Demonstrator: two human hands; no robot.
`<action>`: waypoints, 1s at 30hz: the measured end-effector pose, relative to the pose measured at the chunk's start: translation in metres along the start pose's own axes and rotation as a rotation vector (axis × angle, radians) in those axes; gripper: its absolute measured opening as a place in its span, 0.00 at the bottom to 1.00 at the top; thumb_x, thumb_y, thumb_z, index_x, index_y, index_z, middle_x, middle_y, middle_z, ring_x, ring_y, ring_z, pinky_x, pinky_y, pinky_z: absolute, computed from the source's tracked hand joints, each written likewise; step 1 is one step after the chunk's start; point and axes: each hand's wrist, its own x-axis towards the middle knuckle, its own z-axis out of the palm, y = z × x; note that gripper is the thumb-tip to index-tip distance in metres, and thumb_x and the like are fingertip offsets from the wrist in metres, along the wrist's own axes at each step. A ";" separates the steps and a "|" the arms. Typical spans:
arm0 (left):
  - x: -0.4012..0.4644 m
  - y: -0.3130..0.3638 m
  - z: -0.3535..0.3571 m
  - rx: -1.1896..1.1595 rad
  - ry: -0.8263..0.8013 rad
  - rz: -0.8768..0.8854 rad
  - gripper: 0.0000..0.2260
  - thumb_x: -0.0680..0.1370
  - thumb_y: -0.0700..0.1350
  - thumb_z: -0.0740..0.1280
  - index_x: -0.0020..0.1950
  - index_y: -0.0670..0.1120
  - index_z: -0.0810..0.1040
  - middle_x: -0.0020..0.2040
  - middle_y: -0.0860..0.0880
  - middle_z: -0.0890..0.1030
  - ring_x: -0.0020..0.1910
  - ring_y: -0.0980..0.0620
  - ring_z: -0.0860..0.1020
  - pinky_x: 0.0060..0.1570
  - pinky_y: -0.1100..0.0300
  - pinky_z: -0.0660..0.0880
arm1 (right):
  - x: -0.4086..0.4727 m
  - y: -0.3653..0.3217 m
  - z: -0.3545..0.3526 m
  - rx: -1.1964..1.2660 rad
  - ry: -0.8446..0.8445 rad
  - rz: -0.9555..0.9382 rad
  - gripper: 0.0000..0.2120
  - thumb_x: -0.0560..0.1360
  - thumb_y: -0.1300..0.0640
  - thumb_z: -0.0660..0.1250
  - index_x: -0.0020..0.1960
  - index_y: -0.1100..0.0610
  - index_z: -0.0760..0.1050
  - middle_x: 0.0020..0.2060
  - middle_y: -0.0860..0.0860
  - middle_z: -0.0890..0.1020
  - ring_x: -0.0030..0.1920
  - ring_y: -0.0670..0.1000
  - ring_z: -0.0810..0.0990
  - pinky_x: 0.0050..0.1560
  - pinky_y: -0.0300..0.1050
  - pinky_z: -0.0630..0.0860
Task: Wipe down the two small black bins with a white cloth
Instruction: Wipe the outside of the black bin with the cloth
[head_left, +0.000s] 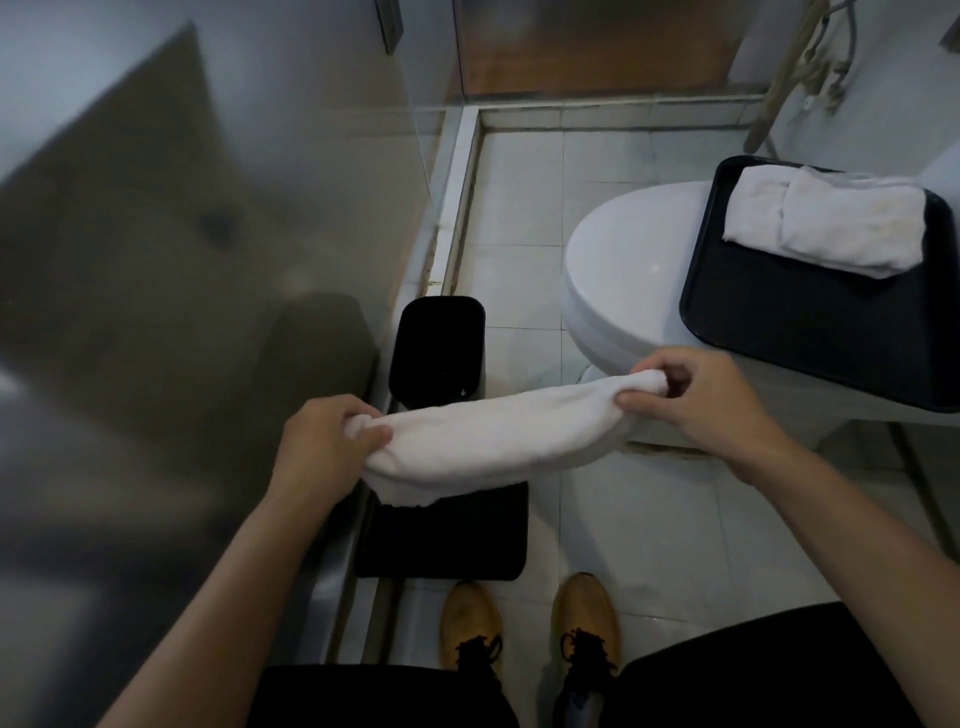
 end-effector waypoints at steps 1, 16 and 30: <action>0.003 -0.002 0.003 0.044 0.039 0.006 0.01 0.75 0.45 0.71 0.45 0.48 0.81 0.43 0.50 0.80 0.45 0.49 0.78 0.39 0.58 0.70 | -0.001 0.002 -0.003 -0.035 0.014 -0.006 0.07 0.69 0.62 0.79 0.43 0.57 0.81 0.39 0.53 0.84 0.38 0.48 0.79 0.40 0.44 0.74; 0.009 0.008 0.031 -0.039 0.093 0.028 0.08 0.76 0.48 0.70 0.41 0.44 0.78 0.36 0.52 0.79 0.38 0.53 0.77 0.36 0.59 0.68 | 0.000 0.003 0.025 -0.215 0.164 -0.012 0.06 0.74 0.60 0.71 0.43 0.56 0.74 0.33 0.47 0.76 0.33 0.45 0.72 0.35 0.41 0.66; -0.024 0.051 0.078 -1.052 -0.407 -0.609 0.20 0.77 0.51 0.69 0.58 0.35 0.79 0.53 0.36 0.83 0.47 0.44 0.84 0.40 0.54 0.81 | -0.044 -0.029 0.100 -0.237 -0.283 -0.371 0.19 0.72 0.60 0.66 0.63 0.53 0.75 0.54 0.46 0.79 0.53 0.44 0.76 0.53 0.37 0.74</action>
